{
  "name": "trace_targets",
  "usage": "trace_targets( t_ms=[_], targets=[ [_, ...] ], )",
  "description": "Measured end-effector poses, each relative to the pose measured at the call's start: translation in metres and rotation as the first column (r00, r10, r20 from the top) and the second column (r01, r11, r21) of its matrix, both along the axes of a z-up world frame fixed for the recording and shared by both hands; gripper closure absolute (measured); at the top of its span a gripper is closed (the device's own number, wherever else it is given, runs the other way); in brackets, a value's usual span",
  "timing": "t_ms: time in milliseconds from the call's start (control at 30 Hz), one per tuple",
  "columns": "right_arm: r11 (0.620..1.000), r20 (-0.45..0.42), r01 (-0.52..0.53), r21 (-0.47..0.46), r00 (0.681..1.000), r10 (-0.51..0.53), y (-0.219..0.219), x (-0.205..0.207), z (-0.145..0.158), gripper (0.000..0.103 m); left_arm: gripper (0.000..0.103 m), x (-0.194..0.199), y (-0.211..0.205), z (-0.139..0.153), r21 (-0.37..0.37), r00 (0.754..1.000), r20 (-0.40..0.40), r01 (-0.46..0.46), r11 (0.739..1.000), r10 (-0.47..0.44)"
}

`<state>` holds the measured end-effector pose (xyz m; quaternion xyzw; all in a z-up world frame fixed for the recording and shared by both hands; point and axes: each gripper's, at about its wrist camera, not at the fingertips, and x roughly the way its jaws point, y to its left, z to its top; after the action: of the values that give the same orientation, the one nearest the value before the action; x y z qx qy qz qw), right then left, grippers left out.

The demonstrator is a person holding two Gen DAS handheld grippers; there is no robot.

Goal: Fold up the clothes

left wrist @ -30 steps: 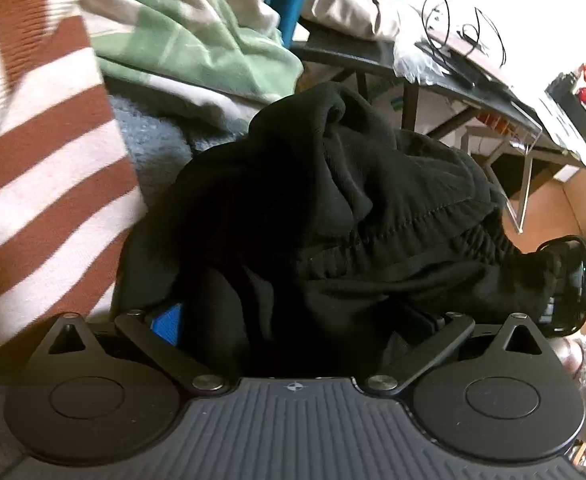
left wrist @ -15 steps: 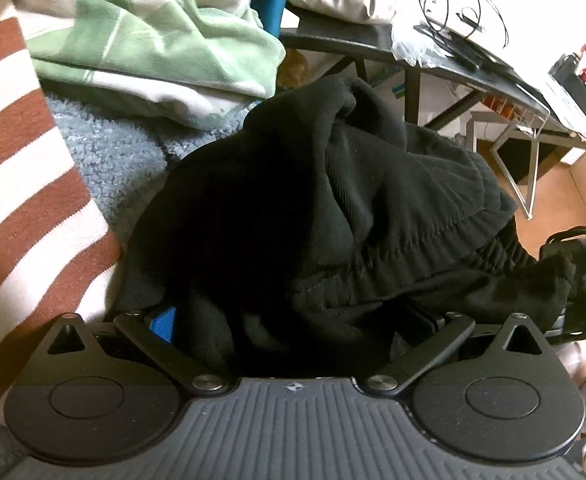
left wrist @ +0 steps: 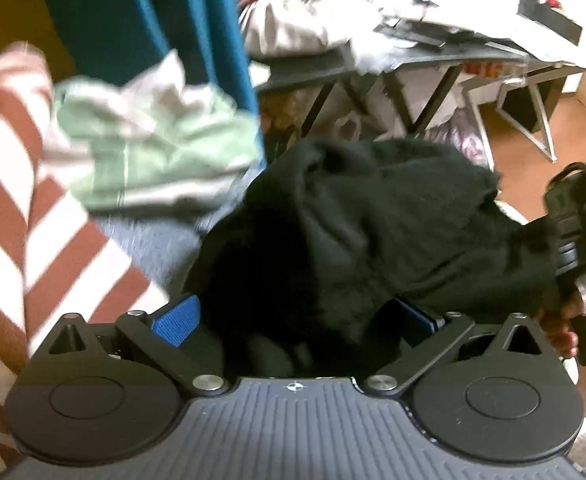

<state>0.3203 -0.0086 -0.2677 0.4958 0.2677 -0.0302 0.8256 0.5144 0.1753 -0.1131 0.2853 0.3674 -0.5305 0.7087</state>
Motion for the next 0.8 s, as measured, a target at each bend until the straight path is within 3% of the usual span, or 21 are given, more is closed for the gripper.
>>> trace_targets(
  t_ms=[133, 267, 300, 433, 567, 633, 733, 800],
  targets=[
    [1.000, -0.002, 0.001, 0.007, 1.000, -0.001, 0.000, -0.001, 0.000, 0.042, 0.000, 0.009, 0.000, -0.005, -0.009, 1.000, 0.007, -0.025, 1.000, 0.025],
    [1.000, -0.006, -0.001, 0.007, 1.000, 0.001, 0.001, -0.001, -0.001, 0.041, 0.000, -0.010, -0.005, 0.004, -0.014, 0.979, 0.199, 0.039, 0.999, -0.036],
    [1.000, -0.009, -0.002, 0.007, 1.000, 0.002, 0.001, 0.000, -0.001, 0.041, 0.000, -0.012, -0.005, 0.003, -0.003, 0.976, 0.210, 0.051, 0.999, -0.049],
    [1.000, -0.011, -0.001, 0.013, 1.000, 0.002, 0.001, 0.001, 0.000, 0.041, 0.000, 0.023, -0.005, -0.006, -0.021, 0.999, -0.004, -0.035, 0.999, 0.034],
    [1.000, -0.016, -0.003, 0.013, 1.000, 0.003, 0.001, 0.001, 0.000, 0.041, 0.000, 0.035, -0.002, -0.015, -0.048, 0.998, -0.058, -0.035, 0.998, 0.032],
    [1.000, -0.018, -0.004, 0.014, 1.000, 0.005, 0.001, 0.000, 0.000, 0.041, 0.000, 0.046, -0.004, -0.019, -0.014, 0.980, -0.191, -0.059, 0.998, 0.056],
    [1.000, -0.020, -0.009, 0.017, 1.000, 0.009, 0.002, -0.001, 0.001, 0.041, 0.001, 0.059, -0.005, -0.023, 0.030, 0.924, -0.371, -0.089, 0.996, 0.094],
    [1.000, -0.023, -0.020, 0.011, 1.000, 0.020, 0.002, -0.002, 0.002, 0.041, 0.001, 0.051, -0.005, -0.027, 0.044, 0.907, -0.414, -0.065, 0.997, 0.077]
  ],
)
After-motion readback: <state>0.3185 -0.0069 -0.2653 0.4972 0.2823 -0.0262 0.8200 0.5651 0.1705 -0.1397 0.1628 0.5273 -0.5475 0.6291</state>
